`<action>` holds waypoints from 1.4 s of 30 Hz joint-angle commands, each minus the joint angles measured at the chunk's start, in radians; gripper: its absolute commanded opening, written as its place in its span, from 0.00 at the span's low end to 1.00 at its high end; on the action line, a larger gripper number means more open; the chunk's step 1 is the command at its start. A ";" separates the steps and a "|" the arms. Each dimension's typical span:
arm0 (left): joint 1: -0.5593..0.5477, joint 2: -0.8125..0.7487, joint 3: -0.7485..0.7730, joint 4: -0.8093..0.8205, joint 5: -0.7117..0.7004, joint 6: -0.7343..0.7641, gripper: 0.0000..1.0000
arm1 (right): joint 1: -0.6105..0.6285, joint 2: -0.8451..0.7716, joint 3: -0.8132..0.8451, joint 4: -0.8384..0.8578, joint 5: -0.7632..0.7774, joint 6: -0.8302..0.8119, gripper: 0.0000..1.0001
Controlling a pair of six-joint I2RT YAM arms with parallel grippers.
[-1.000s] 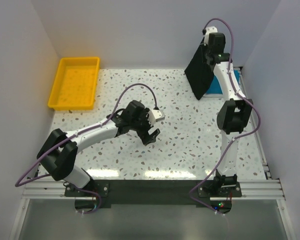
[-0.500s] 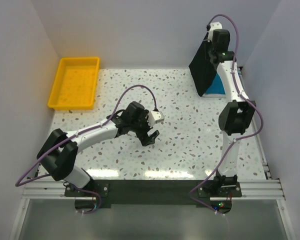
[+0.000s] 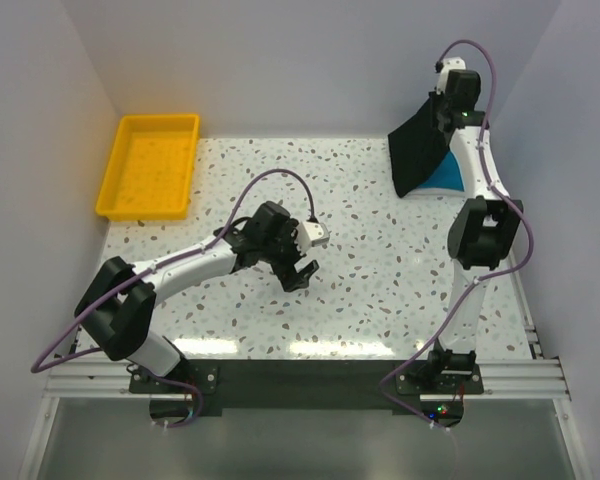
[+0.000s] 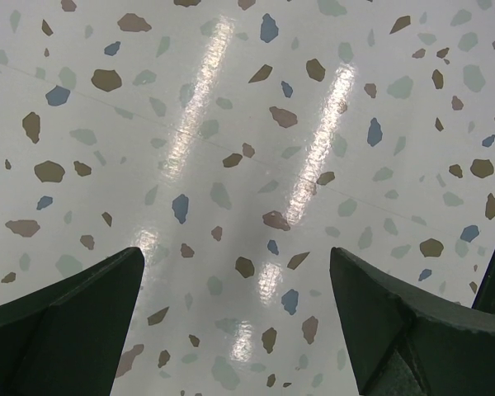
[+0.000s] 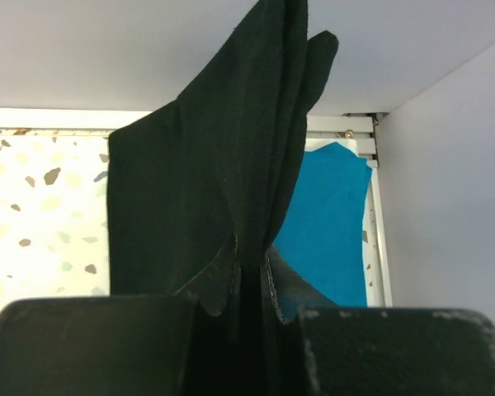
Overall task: Fold and stack the t-shirts
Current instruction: Neatly place the folded tshirt to the corner, then reset both grippers
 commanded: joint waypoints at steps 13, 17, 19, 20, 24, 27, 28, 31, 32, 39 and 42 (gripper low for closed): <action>0.002 0.009 0.086 -0.043 0.009 0.005 1.00 | -0.130 0.024 -0.072 0.235 -0.085 -0.120 0.02; 0.007 0.004 0.112 -0.070 0.001 -0.012 1.00 | -0.146 0.064 -0.105 0.282 -0.019 -0.174 0.78; 0.014 -0.006 0.126 -0.074 0.000 -0.023 1.00 | -0.156 0.070 -0.085 0.236 -0.008 -0.174 0.99; 0.027 -0.017 0.131 -0.077 0.001 -0.031 1.00 | -0.170 0.061 -0.082 0.223 -0.013 -0.171 0.99; 0.088 -0.045 0.151 -0.083 0.041 -0.078 1.00 | -0.199 -0.005 -0.099 0.209 -0.046 -0.150 0.99; 0.165 -0.080 0.155 -0.071 0.084 -0.124 1.00 | -0.212 -0.051 -0.089 0.160 -0.095 -0.153 0.99; 0.188 -0.086 0.161 -0.069 0.105 -0.139 1.00 | -0.212 -0.062 -0.085 0.144 -0.108 -0.153 0.99; 0.312 -0.100 0.206 -0.080 0.168 -0.166 1.00 | -0.213 -0.103 -0.054 0.040 -0.202 -0.140 0.99; 0.333 -0.095 0.224 -0.101 0.172 -0.164 1.00 | -0.213 -0.111 -0.031 -0.024 -0.230 -0.130 0.99; 0.557 -0.003 0.423 -0.195 0.248 -0.134 1.00 | -0.189 -0.206 -0.017 -0.322 -0.488 -0.047 0.99; 0.600 0.070 0.502 -0.265 0.241 -0.101 1.00 | -0.172 -0.287 -0.153 -0.371 -0.551 -0.031 0.99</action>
